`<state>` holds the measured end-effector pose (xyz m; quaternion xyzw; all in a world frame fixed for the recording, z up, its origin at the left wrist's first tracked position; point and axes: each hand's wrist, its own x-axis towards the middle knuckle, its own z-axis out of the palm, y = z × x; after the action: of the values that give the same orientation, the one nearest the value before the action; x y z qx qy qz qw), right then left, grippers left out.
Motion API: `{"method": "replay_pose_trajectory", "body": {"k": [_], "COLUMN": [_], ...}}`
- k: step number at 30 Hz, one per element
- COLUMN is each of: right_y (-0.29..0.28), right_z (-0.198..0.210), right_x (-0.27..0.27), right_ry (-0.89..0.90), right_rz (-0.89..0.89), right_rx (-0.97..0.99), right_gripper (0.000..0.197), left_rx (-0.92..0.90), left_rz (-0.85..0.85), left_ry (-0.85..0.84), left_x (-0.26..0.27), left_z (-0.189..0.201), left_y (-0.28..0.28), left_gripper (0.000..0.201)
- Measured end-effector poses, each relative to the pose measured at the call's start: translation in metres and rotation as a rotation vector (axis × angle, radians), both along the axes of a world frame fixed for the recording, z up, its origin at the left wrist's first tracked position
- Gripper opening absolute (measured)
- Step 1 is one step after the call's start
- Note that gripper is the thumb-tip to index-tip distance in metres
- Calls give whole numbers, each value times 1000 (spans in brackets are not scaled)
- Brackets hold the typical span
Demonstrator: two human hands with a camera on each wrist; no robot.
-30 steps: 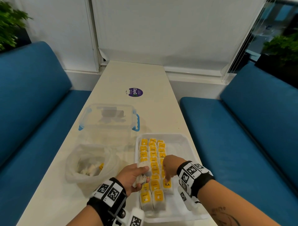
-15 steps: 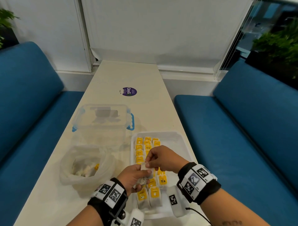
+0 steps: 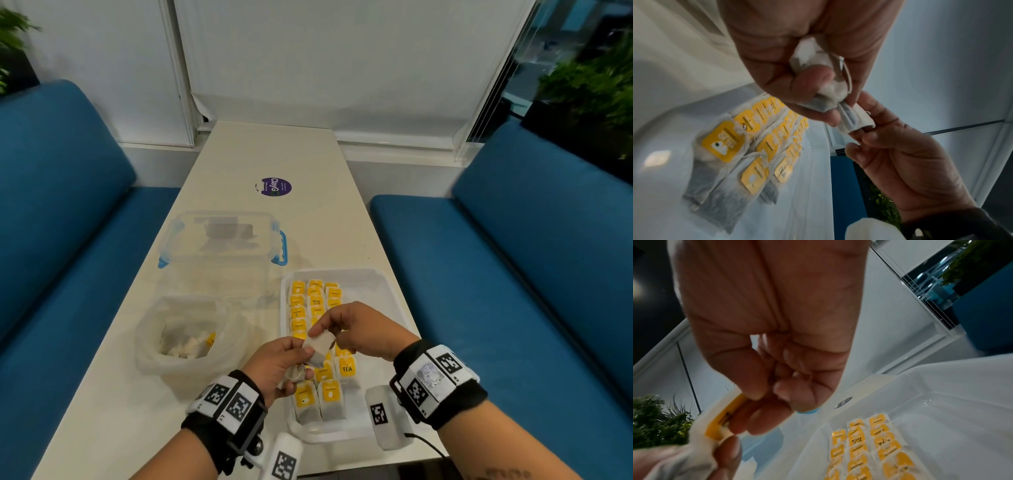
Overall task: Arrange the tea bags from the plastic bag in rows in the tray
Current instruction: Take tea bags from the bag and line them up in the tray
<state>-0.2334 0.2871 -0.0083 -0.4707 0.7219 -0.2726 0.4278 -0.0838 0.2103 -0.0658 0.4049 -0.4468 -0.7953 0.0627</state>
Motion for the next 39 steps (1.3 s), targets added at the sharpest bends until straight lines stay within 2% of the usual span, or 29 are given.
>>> {"method": "replay_pose_trajectory", "body": {"k": [3,6,9,12,16,21,24,28,32,39], "right_y": [4,6,9,8,7,10,9,2,-11,-24], "right_z": [3,2,6,5,-3,-16,-25,-25,-27,-35], "right_x": [-3,-7,-10,-11,-12,-5,-1,9,13,8], "right_ry": [72,189,136,302,504,639,674,715,800,745], "right_rz": [15,-83,-148,-143,-6,294,445,582,579,442], "right_rx": [-31,-78,-96,-14,195,485,614,684,729,736], "right_gripper": [29,11,12,15,19,25,30,32,33,21], "left_rx": [1,-13,-6,-4,-4,6,7,10,10,-3], "left_rz": [21,85,130,148,151,160,164,168,171,143], "left_ry": [-11,-32,-48,-60,-65,-67,-65,-71,-68,-56], "left_x": [3,7,12,13,13,12,12,11,10,11], "left_z": [0,0,-1,-1,-1,-2,-3,-4,-5,-6], "left_y": [2,0,-3,-3,-1,0,0,0,0,-2], "left_gripper": [3,14,20,22,23,21,21,24,26,25]}}
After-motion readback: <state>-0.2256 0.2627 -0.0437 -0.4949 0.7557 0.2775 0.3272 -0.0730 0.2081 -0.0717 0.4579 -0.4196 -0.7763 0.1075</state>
